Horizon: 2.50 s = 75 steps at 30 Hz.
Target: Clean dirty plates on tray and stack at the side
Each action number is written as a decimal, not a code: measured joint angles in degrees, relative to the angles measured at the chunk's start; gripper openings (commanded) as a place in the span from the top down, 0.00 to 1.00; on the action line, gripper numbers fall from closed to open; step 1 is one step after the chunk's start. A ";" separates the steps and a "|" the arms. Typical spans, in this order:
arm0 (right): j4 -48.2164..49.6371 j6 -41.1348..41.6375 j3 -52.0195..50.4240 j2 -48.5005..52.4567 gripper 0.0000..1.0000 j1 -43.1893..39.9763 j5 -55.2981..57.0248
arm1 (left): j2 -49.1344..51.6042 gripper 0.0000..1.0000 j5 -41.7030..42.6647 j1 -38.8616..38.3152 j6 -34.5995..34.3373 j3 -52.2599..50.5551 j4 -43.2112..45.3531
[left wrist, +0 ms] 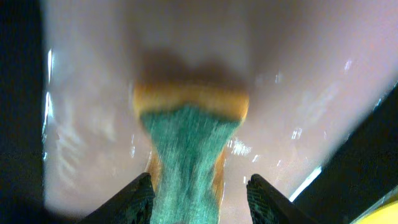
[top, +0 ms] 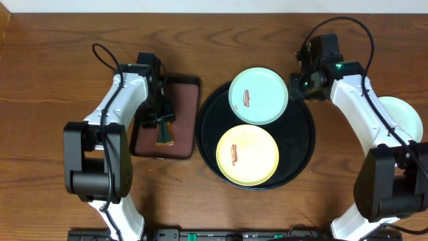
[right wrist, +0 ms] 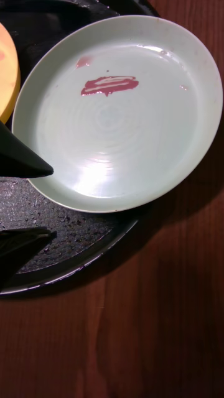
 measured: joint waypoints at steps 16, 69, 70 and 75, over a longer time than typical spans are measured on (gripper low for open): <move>0.00 0.02 0.00 0.00 0.73 0.00 0.00 | -0.46 0.92 0.15 -1.42 -0.24 -10.47 5.62; 1.88 -1.16 0.00 0.00 0.74 0.00 -2.25 | -1.38 0.69 -0.24 -1.40 -0.26 -10.25 5.99; 2.25 -1.27 0.00 0.00 0.73 0.00 -2.38 | -1.38 0.69 -0.24 -1.40 -0.28 -10.05 5.84; 3.10 -1.40 0.00 0.00 0.73 0.00 -2.60 | -1.38 0.69 -0.24 -1.40 -0.28 -8.44 4.39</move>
